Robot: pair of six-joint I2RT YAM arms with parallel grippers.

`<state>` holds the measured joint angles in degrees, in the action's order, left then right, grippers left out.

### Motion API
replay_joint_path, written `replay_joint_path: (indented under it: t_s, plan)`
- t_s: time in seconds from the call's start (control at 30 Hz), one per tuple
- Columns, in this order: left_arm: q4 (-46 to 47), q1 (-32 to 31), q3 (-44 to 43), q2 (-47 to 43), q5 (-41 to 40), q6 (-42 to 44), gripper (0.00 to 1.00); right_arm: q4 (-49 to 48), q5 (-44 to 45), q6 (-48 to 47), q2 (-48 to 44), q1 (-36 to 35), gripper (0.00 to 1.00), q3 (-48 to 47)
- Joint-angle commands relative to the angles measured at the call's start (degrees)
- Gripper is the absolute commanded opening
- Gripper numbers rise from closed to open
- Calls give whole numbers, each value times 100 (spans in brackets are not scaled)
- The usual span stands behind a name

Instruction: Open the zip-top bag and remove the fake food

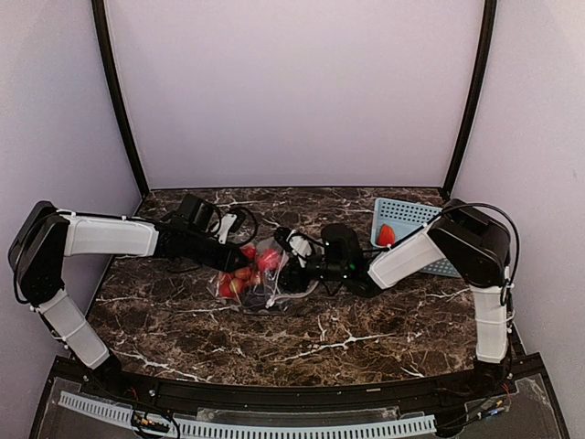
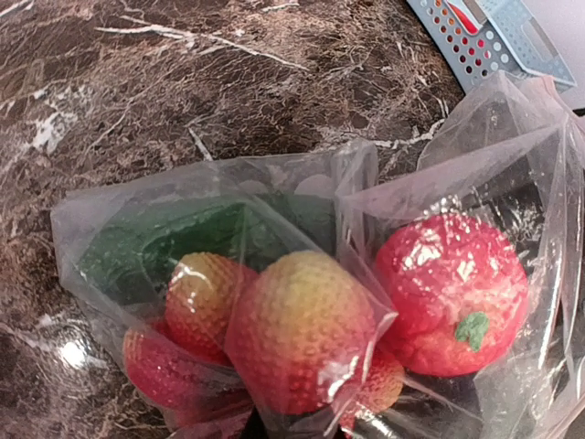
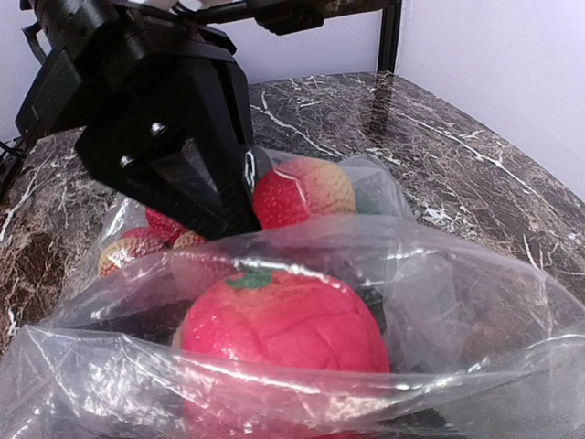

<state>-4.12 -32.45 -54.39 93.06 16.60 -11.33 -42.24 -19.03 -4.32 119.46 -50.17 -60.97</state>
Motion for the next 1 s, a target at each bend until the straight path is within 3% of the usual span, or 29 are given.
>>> replay_joint_path:
  t_s: [0.0,0.47,0.97]
  plan:
    - [-79,74,65,-165,-226,-109,4,2,71,-32,-284,58,54,318]
    - [-162,236,199,-411,-743,-226,1,-15,266,58,-1081,148,49,1280]
    - [-222,326,250,-479,-1059,-390,1,613,393,367,-2366,159,48,2206]
